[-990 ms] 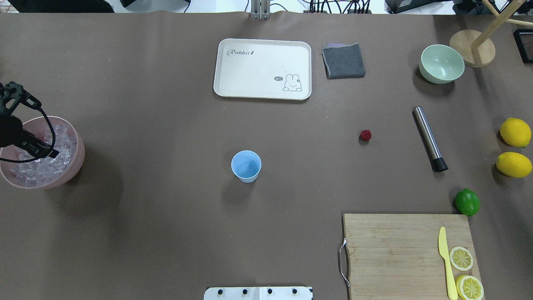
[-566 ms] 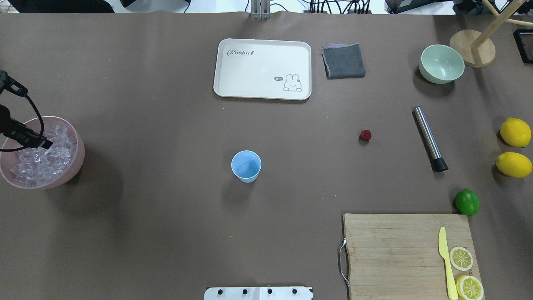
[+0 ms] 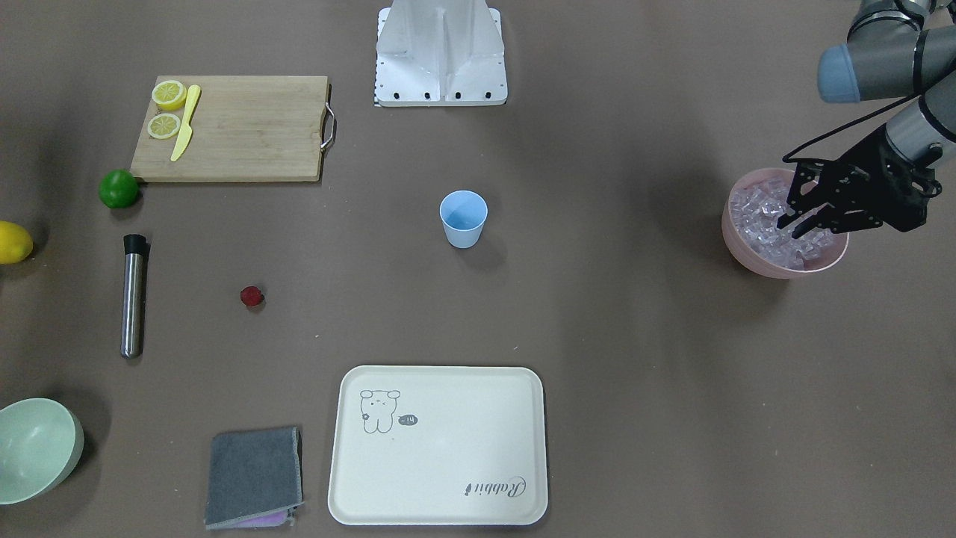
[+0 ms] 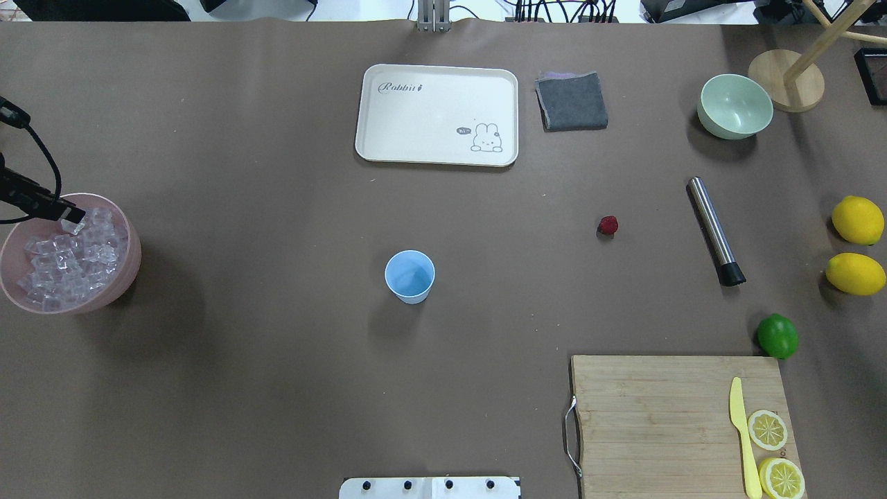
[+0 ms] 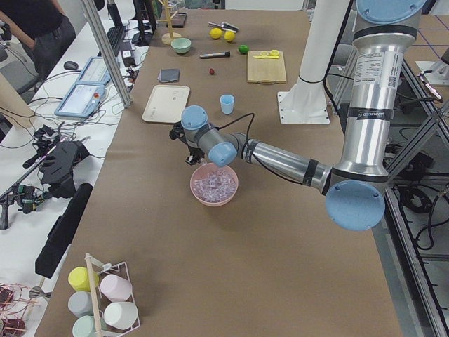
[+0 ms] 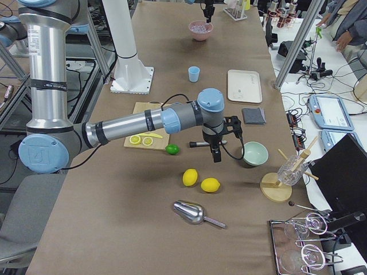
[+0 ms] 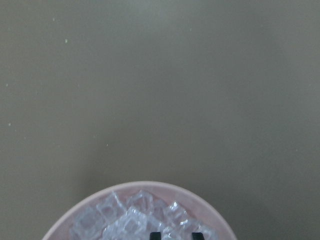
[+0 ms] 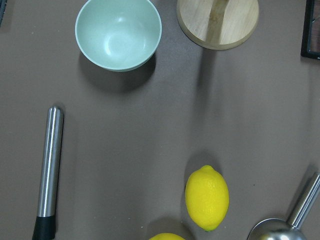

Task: Mash ice and strawberries in cup
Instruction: 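Carry the ice cube with the left gripper over the light-blue cup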

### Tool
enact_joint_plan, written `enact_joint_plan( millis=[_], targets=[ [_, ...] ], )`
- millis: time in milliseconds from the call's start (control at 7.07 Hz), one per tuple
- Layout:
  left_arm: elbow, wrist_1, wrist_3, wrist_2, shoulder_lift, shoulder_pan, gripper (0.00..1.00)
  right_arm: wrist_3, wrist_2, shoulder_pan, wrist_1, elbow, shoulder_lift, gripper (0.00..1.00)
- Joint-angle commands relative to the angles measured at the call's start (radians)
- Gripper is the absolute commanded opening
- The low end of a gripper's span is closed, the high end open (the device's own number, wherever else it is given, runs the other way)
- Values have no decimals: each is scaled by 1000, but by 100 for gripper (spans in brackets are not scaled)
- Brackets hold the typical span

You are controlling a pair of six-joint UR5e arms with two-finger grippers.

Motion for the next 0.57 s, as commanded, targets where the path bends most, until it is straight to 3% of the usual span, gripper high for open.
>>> enact_joint_plan(
  millis=[0,424],
  targets=[
    [-2,73,-14,-6,-110,-5,0,0,1,0,0,-5,3,100],
    [-8,81,-193,-7,-233,10,0,0,3,0,-2,-9,3,100]
  ],
)
